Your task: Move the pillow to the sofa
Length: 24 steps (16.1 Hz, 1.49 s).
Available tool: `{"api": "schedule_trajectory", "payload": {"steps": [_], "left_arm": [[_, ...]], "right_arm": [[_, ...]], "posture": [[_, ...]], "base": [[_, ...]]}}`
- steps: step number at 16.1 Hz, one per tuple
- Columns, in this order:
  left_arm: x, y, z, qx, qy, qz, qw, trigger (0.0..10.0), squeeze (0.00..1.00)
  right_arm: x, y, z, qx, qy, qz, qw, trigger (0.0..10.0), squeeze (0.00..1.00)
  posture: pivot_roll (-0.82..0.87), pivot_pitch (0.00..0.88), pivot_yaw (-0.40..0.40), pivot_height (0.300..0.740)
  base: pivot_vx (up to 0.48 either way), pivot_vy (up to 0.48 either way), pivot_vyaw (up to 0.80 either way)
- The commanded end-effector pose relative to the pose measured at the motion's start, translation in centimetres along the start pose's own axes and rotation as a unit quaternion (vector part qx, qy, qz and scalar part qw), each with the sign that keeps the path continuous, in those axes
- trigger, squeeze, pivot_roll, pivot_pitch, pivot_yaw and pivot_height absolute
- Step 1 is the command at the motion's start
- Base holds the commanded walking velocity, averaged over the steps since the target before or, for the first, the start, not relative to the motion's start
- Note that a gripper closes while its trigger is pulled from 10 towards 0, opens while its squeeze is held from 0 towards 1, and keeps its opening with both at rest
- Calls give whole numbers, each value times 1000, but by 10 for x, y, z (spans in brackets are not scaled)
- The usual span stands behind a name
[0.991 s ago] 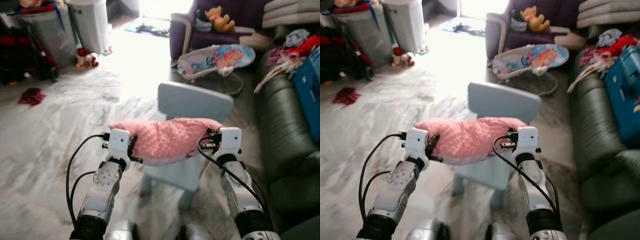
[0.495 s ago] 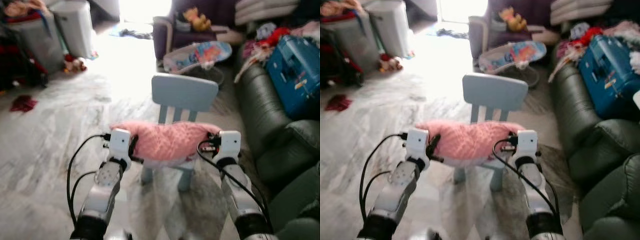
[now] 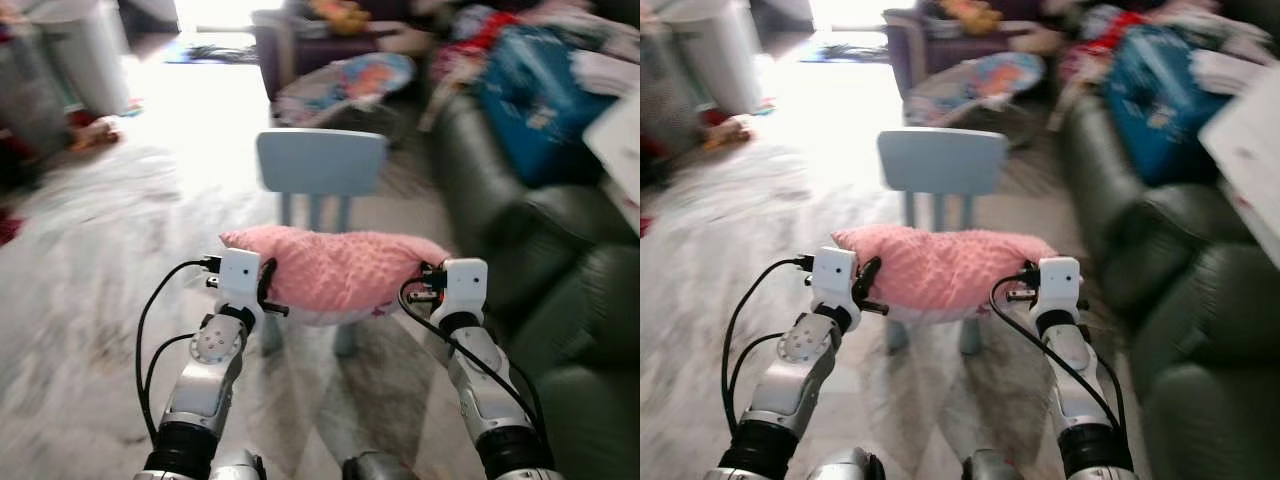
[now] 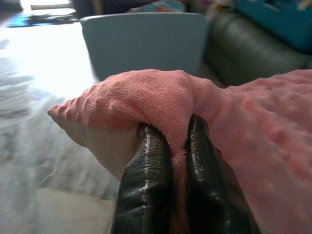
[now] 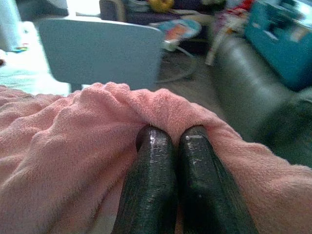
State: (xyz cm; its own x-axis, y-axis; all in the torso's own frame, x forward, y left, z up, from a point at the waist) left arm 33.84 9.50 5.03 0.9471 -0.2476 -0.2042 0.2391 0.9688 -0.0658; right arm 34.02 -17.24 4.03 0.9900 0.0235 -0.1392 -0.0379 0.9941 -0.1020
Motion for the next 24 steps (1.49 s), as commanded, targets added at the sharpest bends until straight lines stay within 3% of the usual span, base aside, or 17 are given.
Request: {"api": "schedule_trajectory", "payload": {"steps": [1, 5, 11, 13, 24], "left_arm": [[-1, -2, -2, -1, 4, -3, 1000, 10000, 0], [0, 1, -6, -17, 11, 10, 1000, 10000, 0], [5, -8, 1, -23, 3, -3, 1000, 10000, 0], [6, -15, 3, -26, 0, -12, 1000, 10000, 0], [9, -8, 4, -25, 1, -3, 1000, 10000, 0]], "right_arm": [[1, 1, 9, -1, -14, 2, 1000, 10000, 0], [-2, -7, 4, -4, -6, -10, 1000, 10000, 0], [0, -1, 9, 6, -14, 3, 1000, 10000, 0], [1, 0, 11, 5, -18, 3, 1000, 10000, 0], [3, -5, 13, 7, -18, -4, 1000, 10000, 0]], "posture": [[-31, 0, 9, 740], [-37, 0, 4, 740], [-38, 0, 3, 740], [-41, 0, 6, 740], [-44, 0, 11, 740]], "base": [[0, 0, -800], [0, 0, -800], [0, 0, -800], [0, 0, 0], [0, 211, -243]]}}
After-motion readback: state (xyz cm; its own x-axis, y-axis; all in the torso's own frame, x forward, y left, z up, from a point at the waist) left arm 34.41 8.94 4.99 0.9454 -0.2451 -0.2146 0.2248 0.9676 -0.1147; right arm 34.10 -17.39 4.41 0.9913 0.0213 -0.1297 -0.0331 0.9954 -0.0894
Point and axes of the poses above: a point about 5 cm out from each wrist's last joint towards the gripper, its own x axis pointing out of the wrist towards the gripper, its own z axis along the axis of the wrist's last joint, y = z × x, the point moved 6 cm from there along x, pointing out of the wrist towards the gripper, and after that the axes turned 3 degrees about -x, right-handed, at the moved point
